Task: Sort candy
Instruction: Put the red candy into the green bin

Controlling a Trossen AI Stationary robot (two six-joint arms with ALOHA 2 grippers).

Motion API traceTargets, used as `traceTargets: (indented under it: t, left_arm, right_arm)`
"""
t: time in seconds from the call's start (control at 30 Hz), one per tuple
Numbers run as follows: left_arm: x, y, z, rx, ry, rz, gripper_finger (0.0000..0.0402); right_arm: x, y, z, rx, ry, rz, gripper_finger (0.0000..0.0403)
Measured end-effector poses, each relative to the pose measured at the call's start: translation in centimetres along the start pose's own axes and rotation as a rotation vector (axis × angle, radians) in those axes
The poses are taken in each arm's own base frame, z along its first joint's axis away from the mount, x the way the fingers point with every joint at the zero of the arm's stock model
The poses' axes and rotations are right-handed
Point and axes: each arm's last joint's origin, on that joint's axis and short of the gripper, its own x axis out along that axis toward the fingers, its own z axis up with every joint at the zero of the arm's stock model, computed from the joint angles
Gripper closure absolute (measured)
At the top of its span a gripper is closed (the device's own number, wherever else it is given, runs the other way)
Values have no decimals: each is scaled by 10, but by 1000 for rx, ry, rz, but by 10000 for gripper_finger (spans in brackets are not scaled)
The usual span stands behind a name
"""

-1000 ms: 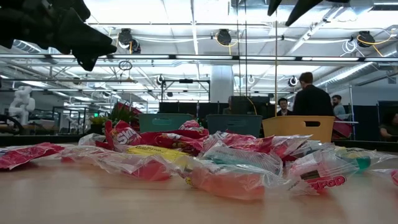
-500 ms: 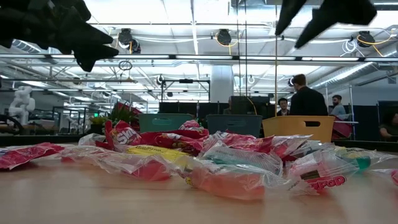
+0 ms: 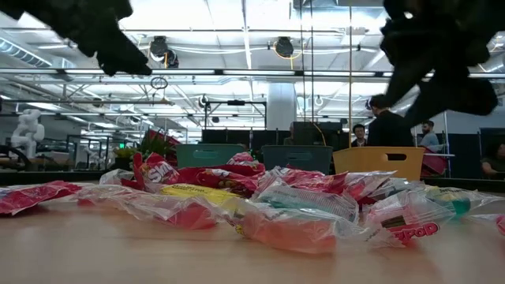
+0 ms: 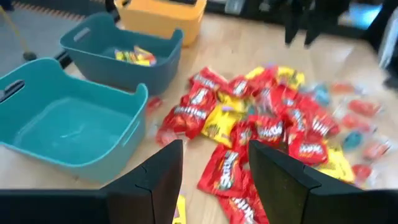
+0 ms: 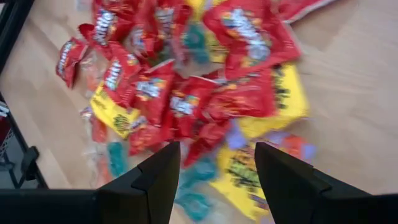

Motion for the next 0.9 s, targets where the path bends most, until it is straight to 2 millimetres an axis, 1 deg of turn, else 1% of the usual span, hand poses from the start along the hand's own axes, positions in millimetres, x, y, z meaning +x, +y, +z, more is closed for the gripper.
traceTargets:
  t: [0.07,0.17,0.27,0.37,0.47,0.63,0.73,0.9]
  left_arm:
    - [8,-9,10,31,35,15,210]
    - [24,-28,24,82,85,39,210]
    - [44,-48,29,140,148,41,210]
    - [63,-66,31,118,205,46,210]
    - [81,-80,28,65,283,67,210]
    - [105,-98,18,44,398,90,210]
    - [119,-104,10,25,480,104,210]
    - [135,-105,-10,-29,592,160,210]
  right_arm:
    - [-7,-12,1,-1,-1,8,204]
    - [-20,-25,4,-27,-2,28,204]
    - [-35,-34,8,-86,-7,37,204]
    - [-50,-43,12,-145,-7,28,204]
    - [-62,-51,16,-196,-8,29,204]
    - [-77,-62,20,-295,-13,42,204]
    - [-84,-68,22,-333,-14,42,204]
    - [-92,-73,24,-367,-21,68,204]
